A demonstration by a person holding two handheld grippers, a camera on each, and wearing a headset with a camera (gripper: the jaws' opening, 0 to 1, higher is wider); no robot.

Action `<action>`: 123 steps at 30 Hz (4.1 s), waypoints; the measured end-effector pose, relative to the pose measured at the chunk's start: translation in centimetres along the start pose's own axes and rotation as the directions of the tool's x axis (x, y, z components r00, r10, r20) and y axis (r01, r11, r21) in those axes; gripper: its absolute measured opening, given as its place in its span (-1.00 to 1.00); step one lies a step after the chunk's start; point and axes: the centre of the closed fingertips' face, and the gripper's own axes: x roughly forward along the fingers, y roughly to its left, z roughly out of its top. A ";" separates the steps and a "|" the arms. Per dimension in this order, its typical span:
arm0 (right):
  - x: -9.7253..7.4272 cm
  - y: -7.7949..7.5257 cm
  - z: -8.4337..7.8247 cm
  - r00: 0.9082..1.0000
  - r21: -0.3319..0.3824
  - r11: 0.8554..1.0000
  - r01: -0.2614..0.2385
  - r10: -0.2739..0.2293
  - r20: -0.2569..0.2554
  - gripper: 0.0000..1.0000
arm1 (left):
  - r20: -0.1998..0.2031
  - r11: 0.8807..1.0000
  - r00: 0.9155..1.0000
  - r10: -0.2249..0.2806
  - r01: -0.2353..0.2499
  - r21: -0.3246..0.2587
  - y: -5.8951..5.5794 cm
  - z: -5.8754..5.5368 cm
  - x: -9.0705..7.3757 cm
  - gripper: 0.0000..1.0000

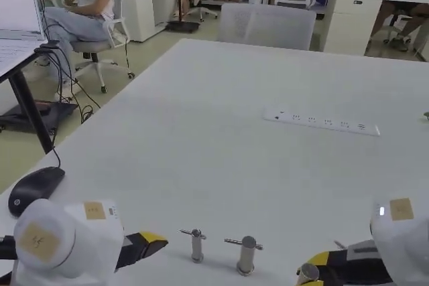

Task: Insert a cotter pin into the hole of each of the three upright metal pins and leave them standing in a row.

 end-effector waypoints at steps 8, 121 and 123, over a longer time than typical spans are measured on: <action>-0.1 0.1 -1.0 1.000 0.002 1.000 -0.007 0.007 -0.010 -0.75 | -0.009 1.000 1.000 -0.011 0.011 0.007 -0.4 -0.1 0.3 0.97; -4.5 -6.7 -1.7 0.974 0.213 0.965 0.153 -0.184 0.129 -0.43 | 0.011 0.998 0.999 -0.047 0.047 0.032 -1.7 1.0 1.3 0.99; -4.5 -7.4 -2.2 0.974 0.213 0.963 0.168 -0.195 0.115 -0.43 | 0.008 0.998 0.999 -0.049 0.049 0.029 -1.8 0.9 1.3 0.99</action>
